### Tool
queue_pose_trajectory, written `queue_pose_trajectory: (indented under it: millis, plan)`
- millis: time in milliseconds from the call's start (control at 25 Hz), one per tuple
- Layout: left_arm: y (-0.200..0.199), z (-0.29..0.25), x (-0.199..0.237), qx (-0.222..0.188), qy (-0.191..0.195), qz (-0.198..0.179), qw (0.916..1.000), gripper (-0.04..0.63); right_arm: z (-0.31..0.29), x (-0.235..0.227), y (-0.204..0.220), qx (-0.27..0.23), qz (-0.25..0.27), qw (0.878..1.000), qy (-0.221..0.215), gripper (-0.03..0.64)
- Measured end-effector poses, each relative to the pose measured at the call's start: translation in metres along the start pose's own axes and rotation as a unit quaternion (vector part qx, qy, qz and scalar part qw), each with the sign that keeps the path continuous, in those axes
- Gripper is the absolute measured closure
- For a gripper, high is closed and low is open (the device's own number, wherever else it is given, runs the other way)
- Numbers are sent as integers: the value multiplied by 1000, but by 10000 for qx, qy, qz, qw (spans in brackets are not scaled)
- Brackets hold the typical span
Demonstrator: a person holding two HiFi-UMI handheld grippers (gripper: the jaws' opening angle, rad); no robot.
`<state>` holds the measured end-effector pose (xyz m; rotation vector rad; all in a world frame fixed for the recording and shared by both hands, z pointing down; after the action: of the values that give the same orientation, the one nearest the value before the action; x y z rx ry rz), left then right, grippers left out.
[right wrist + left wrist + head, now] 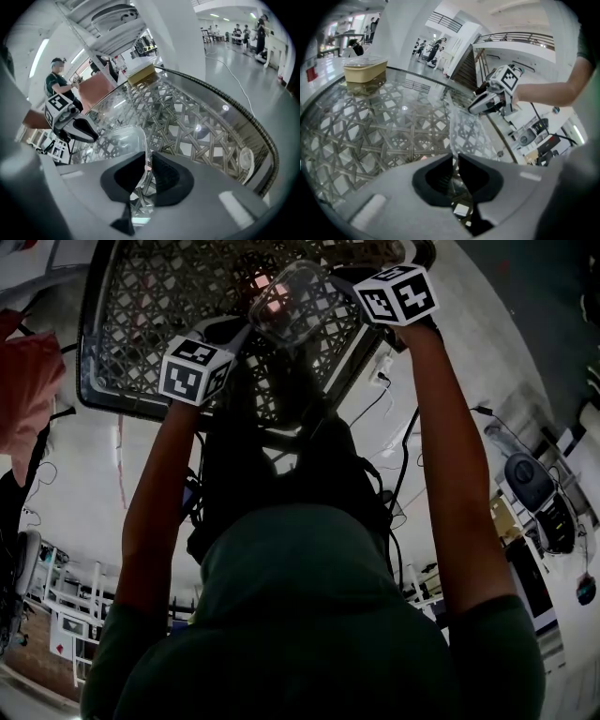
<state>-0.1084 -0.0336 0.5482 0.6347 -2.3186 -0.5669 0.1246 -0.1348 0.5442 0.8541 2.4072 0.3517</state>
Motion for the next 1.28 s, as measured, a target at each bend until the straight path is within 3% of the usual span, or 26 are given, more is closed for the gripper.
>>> queue_pose_trajectory:
  millis: [120,200,280,400,600,880,1280]
  plan:
    - [0,0,0,10,-22,-15,10000,562,-1,6,-3,138,682,9971,320,560]
    - [0,0,0,8,-36,-31,10000,563,-2,9,-3,145,868,9954,383,570]
    - [0,0,0,5,-38,-40,10000,563,-3,7,-2,44,634,9976,293,593]
    - [1,-1,0,-3,-33,-40,10000,561,-1,2,1,-45,334,9992,217,570]
    - [2,0,-1,-8,-59,-110,9999,557,0,5,-1,19,426,9989,180,541]
    - [2,1,-2,-33,-53,-131,9999,557,-6,7,-2,-17,288,9995,95,575]
    - [3,1,-3,-69,-55,-167,9998,557,-6,6,-6,31,152,9998,100,563]
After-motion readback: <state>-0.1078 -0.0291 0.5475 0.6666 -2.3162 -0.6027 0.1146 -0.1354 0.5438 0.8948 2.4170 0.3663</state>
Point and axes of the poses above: the fingertips, and each gripper's own axes: z backward along the fingers, x to its left, y out of its underside, the point moved 8 cm from there along z, backward along the fingers, and after that the axes turned 4 degrees about -x, right-handed, at the moved point
